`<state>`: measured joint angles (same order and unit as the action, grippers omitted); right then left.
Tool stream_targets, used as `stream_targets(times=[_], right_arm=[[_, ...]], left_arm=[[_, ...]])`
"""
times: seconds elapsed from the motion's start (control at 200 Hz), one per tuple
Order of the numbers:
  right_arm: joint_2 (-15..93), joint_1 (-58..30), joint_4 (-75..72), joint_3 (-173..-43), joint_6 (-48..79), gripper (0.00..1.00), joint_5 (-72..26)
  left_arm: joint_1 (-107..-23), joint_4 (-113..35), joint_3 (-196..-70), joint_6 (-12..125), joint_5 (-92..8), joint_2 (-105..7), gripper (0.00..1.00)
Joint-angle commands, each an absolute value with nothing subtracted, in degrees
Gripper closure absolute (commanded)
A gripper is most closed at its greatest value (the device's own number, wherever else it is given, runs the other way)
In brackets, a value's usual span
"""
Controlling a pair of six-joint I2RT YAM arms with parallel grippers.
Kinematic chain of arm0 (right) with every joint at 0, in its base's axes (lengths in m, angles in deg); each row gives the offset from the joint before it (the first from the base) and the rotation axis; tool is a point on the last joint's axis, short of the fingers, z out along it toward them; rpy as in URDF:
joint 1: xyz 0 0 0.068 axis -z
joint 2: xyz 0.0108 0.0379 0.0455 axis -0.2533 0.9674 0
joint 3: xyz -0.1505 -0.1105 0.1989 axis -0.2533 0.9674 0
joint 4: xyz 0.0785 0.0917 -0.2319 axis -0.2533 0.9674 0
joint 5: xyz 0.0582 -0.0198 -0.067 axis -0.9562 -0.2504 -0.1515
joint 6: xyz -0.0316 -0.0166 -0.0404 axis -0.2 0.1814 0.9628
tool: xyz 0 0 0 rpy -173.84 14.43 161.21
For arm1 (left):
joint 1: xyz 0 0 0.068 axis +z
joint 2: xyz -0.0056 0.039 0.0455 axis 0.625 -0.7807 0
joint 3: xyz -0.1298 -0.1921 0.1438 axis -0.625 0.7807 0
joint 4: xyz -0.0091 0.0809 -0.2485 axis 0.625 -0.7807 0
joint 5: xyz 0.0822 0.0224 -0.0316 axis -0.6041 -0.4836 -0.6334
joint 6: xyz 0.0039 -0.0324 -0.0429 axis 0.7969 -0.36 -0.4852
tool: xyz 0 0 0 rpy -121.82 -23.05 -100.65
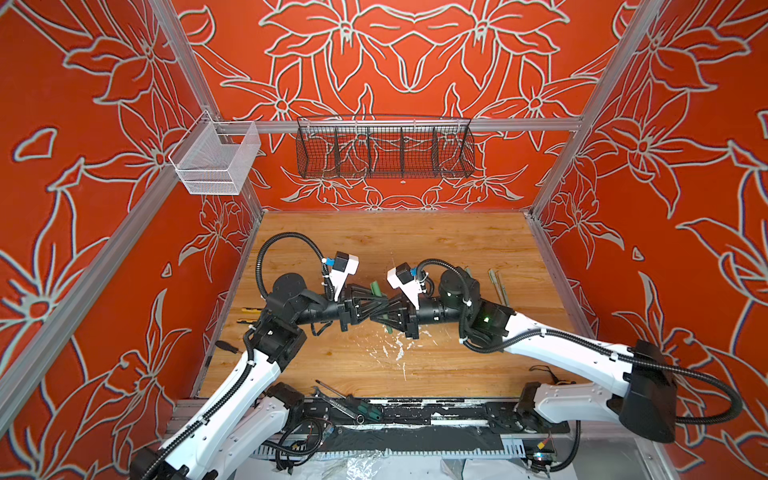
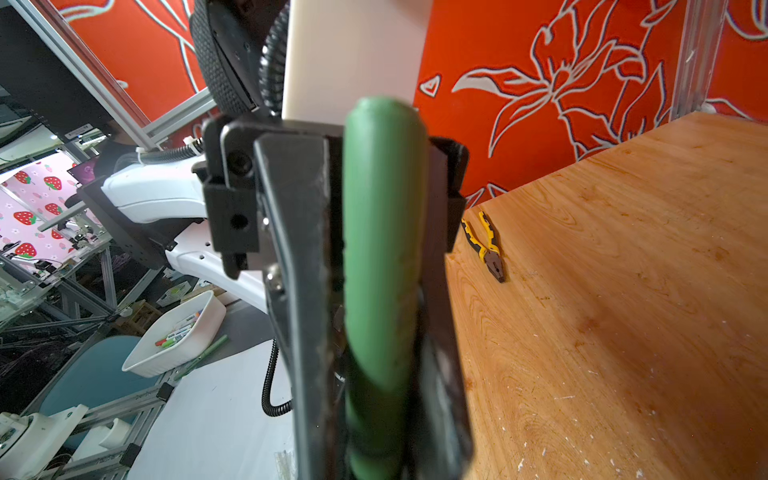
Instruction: Insert the pens into the pen caps
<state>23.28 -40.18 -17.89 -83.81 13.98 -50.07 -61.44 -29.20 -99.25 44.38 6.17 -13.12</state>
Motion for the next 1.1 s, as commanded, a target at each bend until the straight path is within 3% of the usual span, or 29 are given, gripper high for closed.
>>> stream_targets(times=[0.0, 0.175, 0.29, 0.59, 0.841, 1.096], right_arm=[[22.12, -40.44, -19.68, -83.49, 15.31, 1.0, -50.82], [22.64, -40.52, -17.23, -83.22, 16.46, 1.0, -51.07], [23.12, -40.5, -17.53, -83.22, 16.27, 1.0, -52.01], [23.84, -40.83, -17.24, -84.22, 15.93, 1.0, -55.84], [23.05, -40.96, -17.2, -83.66, 15.49, 1.0, -55.17], [23.34, -40.96, -17.37, -83.93, 15.4, 1.0, -55.08]], left_arm=[[-62.19, -28.72, -100.59, 43.5, 9.04, -13.7, 0.69], [-61.09, -25.16, -100.73, 41.15, 8.77, -13.58, 0.48], [-60.18, -25.35, -100.85, 40.99, 8.53, -13.06, 0.4], [-56.88, -25.37, -100.58, 40.86, 8.15, -12.43, 0.31], [-56.31, -24.75, -100.83, 41.04, 10.38, -12.7, 0.38], [-56.26, -26.94, -100.73, 43.02, 10.53, -11.37, 0.69]])
